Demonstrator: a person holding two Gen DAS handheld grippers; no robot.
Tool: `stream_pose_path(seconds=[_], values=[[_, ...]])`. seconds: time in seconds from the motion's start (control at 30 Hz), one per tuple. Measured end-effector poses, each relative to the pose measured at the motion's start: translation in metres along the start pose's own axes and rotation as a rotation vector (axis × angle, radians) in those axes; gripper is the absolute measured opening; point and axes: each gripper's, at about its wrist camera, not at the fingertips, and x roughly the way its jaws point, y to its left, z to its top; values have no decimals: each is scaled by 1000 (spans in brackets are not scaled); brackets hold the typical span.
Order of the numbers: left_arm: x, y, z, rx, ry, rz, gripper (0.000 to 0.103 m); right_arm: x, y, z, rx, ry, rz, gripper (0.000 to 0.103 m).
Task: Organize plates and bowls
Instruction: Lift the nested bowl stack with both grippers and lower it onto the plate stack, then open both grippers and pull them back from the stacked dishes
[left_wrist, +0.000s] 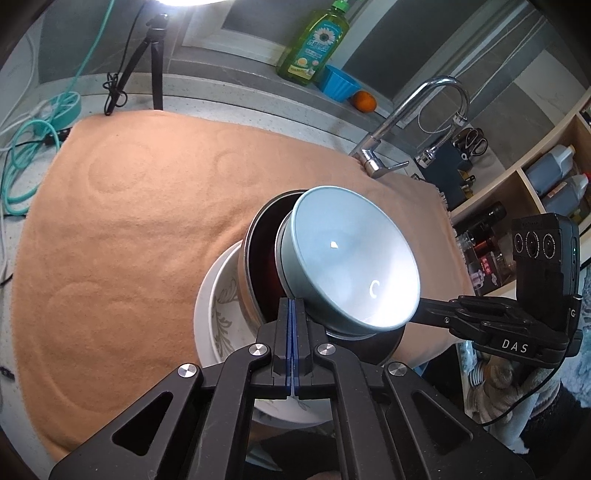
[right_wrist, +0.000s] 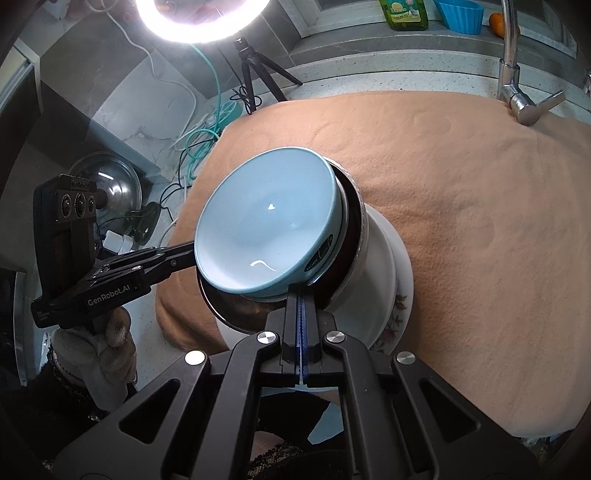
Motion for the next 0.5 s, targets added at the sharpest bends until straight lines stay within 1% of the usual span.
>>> stream_pose_path(seconds=[0.27,0.5], values=[[-5,3,-3,1,6,-13,0,-4,1,-3,-6,13,-22,0],[-9,7,-5,-9,2,-16,0,-6,-5,-9,16,24,-20,1]])
